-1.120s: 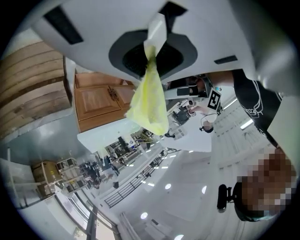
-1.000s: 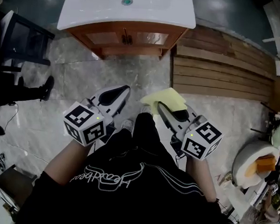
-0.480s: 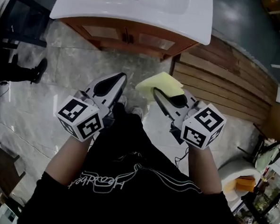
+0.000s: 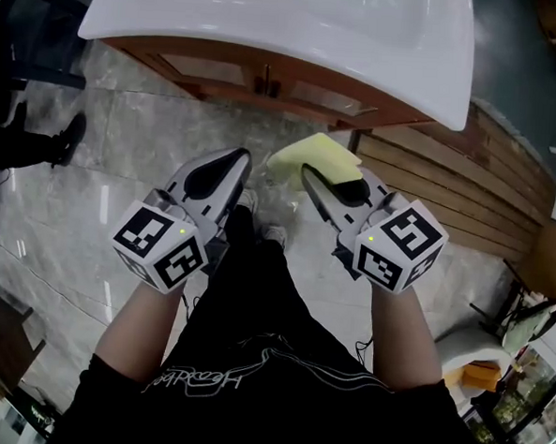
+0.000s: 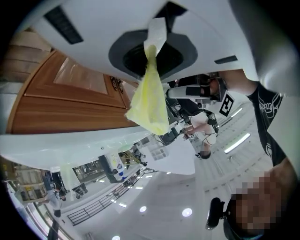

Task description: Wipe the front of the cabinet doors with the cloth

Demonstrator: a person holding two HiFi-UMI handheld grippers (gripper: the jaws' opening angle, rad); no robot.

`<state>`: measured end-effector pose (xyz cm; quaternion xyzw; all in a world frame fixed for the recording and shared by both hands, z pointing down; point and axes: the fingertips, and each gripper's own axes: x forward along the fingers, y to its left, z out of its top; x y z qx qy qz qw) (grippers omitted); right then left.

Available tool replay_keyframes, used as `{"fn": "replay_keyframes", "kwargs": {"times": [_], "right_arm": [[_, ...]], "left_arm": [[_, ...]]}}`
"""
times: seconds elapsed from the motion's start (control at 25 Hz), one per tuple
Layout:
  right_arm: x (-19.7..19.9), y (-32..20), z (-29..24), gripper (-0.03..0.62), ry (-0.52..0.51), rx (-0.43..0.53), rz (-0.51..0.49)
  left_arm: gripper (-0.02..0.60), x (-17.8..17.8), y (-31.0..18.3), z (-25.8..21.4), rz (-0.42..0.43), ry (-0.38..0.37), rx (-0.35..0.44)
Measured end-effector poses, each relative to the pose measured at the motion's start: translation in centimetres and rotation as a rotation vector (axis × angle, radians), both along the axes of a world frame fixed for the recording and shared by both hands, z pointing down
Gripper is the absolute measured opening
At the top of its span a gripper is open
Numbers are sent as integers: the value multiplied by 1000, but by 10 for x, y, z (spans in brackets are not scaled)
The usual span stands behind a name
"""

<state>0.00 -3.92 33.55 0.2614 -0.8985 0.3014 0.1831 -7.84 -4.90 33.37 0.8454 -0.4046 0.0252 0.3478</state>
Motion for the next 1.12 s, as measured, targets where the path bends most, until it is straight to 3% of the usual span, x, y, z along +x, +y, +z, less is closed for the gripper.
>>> {"fn": "replay_keyframes", "kwargs": {"times": [0.36,0.64,1.12], "right_arm": [[-40,-47,62,40,65,3,-29],[-47,-78,94,40,171,38,-15],[-52,-105,114,40,217,76,41]], "left_arm": [[6,-20,-18,61,-30,2,-59],[6,-24,-32,95,-77,60,-122],[6,-19,-26,113,-56,79,-158]]}}
